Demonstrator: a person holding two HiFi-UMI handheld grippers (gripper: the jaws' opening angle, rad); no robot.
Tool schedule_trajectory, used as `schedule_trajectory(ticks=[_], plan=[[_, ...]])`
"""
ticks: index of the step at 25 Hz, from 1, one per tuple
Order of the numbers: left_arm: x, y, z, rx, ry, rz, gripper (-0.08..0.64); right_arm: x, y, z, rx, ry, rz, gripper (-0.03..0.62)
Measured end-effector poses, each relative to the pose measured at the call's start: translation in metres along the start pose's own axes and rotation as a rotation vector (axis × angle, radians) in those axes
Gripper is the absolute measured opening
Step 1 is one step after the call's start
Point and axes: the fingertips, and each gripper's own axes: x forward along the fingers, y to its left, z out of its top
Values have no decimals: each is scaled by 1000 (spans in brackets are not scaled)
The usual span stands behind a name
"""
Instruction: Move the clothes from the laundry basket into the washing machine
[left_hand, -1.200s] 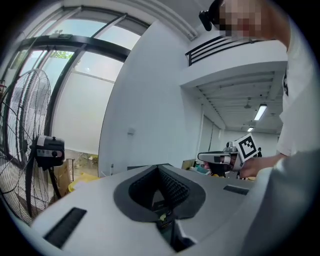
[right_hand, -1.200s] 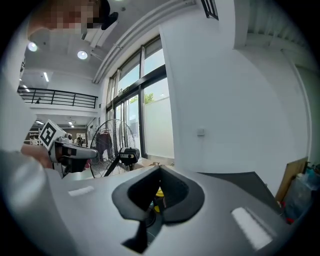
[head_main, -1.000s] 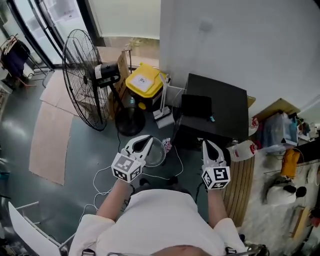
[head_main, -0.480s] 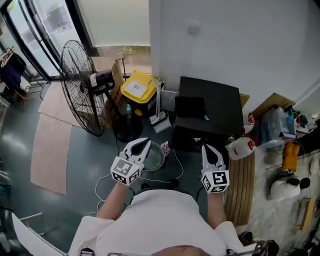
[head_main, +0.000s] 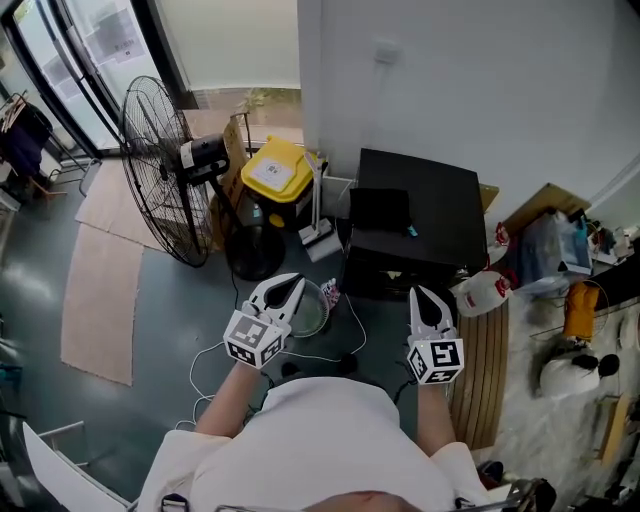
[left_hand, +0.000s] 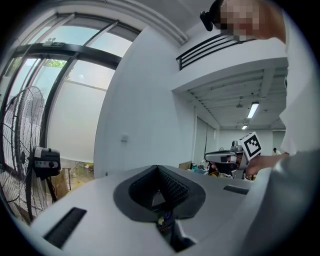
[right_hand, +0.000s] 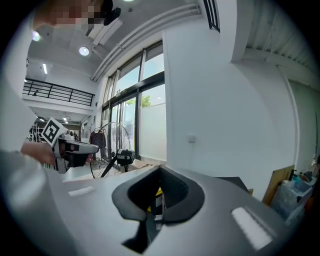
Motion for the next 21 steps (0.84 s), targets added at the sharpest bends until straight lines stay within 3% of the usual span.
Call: schedule_trajectory(ticks=[21], plan=[[5,2,-1,-20,7,10,6,10,-3,-2,21,-7,5,9]])
